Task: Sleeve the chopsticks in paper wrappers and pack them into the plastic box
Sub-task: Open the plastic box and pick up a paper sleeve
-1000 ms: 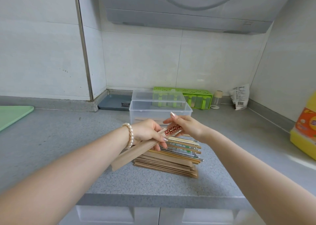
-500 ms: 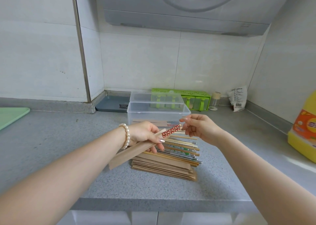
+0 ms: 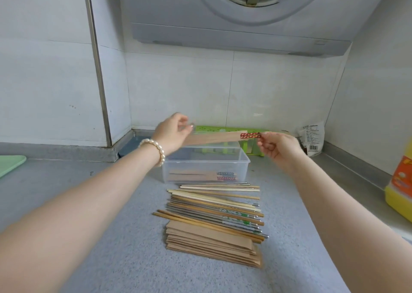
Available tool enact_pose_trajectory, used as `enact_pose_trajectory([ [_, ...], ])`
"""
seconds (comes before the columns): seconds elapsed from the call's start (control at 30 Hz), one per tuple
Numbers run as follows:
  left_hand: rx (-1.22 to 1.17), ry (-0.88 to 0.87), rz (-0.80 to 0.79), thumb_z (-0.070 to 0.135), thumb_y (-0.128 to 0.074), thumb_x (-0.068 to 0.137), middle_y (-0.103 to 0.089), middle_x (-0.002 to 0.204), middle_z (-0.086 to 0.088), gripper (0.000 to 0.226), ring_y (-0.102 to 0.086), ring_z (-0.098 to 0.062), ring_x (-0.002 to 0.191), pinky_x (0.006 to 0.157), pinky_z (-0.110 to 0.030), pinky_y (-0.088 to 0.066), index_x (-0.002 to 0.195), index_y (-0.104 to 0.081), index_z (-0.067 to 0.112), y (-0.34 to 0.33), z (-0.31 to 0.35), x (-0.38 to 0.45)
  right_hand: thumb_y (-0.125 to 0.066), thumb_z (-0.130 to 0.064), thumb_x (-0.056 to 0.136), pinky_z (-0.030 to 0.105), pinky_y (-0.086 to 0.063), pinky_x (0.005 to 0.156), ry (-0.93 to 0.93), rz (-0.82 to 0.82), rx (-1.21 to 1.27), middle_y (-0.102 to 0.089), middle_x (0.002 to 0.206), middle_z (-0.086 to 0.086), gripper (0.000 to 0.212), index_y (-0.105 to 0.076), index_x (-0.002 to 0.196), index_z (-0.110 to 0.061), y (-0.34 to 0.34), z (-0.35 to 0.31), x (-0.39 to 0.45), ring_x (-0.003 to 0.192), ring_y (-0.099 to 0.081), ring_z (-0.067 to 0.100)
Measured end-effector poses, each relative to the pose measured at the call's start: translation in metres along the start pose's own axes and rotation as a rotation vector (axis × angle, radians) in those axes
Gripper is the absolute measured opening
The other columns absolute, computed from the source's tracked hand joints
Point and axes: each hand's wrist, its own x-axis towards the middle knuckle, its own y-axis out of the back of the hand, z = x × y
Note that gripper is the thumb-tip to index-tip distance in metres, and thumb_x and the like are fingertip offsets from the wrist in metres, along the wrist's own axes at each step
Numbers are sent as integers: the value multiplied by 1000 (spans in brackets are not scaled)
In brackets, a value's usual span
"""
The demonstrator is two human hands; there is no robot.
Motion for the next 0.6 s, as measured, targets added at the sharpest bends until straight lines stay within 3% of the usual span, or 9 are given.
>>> enact_pose_trajectory([
  [0.03,41,22,-2,31,-49,94,-58,127,-3,34,-54,-20,115,95,-28,-40,123,-53,12,0,-10,5,-56,2,87,18,-51,45,7,64,13,-66,52,5,6,-58,81,2,2,-2,9,44,-61,10],
  [0.1,187,51,-150,31,-42,97,-58,126,-5,35,-57,-22,110,93,-33,-44,127,-51,15,-10,-29,6,-59,2,86,18,-50,43,-7,158,-7,-64,48,5,8,-57,79,1,1,1,23,42,-61,10],
  [0.23,312,22,-351,35,-37,98,-67,103,-2,35,-59,-17,69,68,-33,-49,127,-52,23,-40,-49,-4,-61,4,84,20,-50,40,-143,198,-128,-61,42,7,10,-58,75,3,-20,22,39,37,-59,11],
  [0.33,317,17,-367,37,-40,96,-64,112,4,31,-65,-21,88,79,-37,-53,121,-55,26,-54,-56,-8,-63,5,83,21,-51,40,-261,173,-156,-62,46,11,10,-58,75,6,-33,40,44,37,-60,13],
  [0.43,291,33,-358,36,-50,92,-59,124,8,30,-59,-17,108,93,-34,-48,121,-55,28,-58,-61,-7,-66,-1,83,22,-53,44,-301,134,-275,-63,63,14,9,-60,80,6,-41,53,47,42,-61,14],
  [0.53,209,53,-369,28,-57,90,-55,131,7,33,-50,-14,121,103,-32,-40,123,-55,26,-58,-64,-4,-70,-21,83,25,-53,47,-252,114,-542,-63,69,12,29,-58,92,4,-50,59,49,47,-61,17],
  [0.6,163,66,-395,23,-58,89,-54,132,5,32,-48,-15,124,105,-33,-38,121,-56,23,-56,-64,-3,-67,-36,84,31,-56,58,-213,84,-712,-63,80,12,49,-54,111,3,-53,59,46,53,-62,20],
])
